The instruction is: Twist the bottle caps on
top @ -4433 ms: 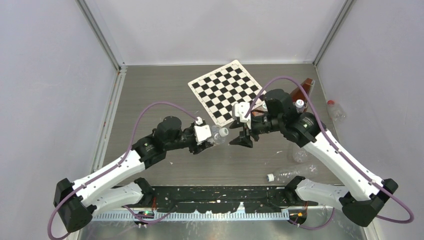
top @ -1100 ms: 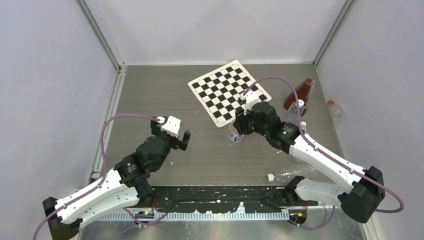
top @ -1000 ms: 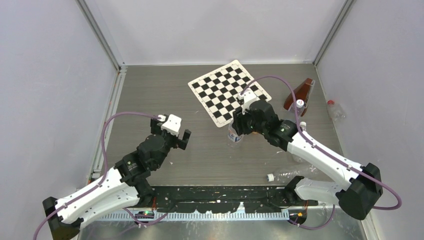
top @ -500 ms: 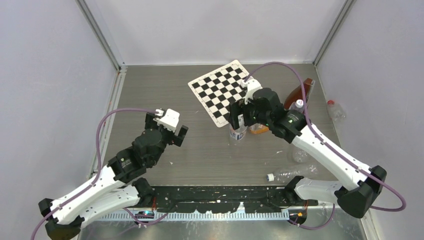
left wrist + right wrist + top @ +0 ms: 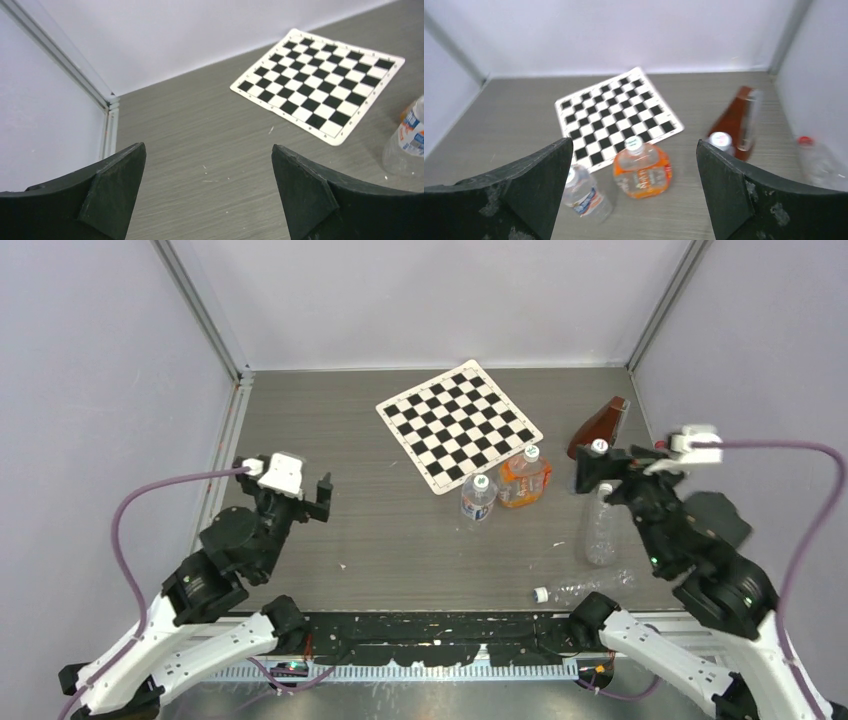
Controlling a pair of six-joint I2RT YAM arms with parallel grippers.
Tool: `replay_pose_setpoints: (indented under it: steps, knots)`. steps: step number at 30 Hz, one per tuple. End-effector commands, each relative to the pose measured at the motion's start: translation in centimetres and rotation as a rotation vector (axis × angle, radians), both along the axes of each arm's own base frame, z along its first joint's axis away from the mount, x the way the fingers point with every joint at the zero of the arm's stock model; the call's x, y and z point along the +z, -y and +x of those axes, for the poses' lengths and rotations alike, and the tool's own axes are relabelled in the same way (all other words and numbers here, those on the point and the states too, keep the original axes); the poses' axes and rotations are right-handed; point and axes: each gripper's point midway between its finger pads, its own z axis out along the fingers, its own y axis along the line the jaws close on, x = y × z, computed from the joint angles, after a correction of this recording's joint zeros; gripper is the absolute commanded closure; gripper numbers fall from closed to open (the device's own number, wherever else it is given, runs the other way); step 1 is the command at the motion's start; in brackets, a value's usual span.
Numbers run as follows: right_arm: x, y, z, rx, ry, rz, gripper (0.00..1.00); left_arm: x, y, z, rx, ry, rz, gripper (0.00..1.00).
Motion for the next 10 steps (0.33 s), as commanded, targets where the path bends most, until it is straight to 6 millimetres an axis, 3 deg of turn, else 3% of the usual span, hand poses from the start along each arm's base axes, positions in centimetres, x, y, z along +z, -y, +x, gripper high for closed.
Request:
replay_pose_setpoints:
  steps: [1,5,10]
  knots:
    - [2.7,7.9,-2.8,-0.281,0.119,0.019,0.00,4.3,-3.5,-1.4,0.066,0.103,-0.062,0.00]
    - [3.7,10.4,-4.5,-0.335,0.165,0.010,0.00,5.5,-5.6,-2.6,0.093,0.154,-0.123,0.00]
    - [3.7,10.6,-4.6,-0.333,0.176,-0.035,0.00,5.4,-6.7,-3.1,0.120,0.171,-0.155,0.00]
